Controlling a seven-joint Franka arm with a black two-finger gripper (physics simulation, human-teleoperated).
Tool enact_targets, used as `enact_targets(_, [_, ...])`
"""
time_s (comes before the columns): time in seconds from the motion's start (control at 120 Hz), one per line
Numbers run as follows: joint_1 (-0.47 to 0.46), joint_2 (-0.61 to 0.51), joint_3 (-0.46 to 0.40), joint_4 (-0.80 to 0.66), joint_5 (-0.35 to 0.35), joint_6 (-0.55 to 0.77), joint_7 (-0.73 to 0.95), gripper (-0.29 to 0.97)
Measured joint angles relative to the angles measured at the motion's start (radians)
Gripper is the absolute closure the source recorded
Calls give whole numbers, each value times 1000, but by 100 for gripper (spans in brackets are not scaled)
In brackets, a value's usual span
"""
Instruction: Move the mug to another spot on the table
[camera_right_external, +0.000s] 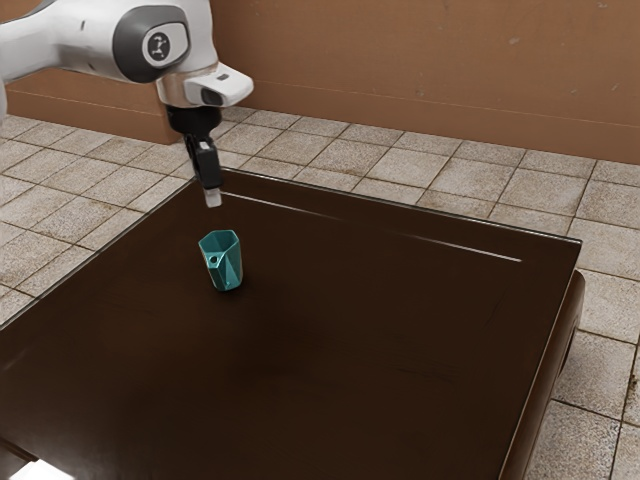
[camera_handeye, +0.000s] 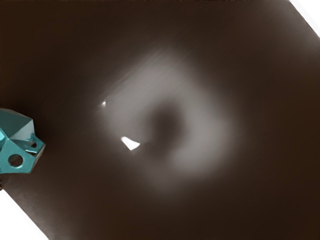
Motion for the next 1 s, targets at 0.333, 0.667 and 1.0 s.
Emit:
enact_targets(0.333, [-2,-37,0,-36,-15,-1,7,0])
enact_targets(0.667, [31,-9,43,-85,-45,29,-282,0])
enact_targets(1.0, [40,51,100,-222,-13,303,-595,0])
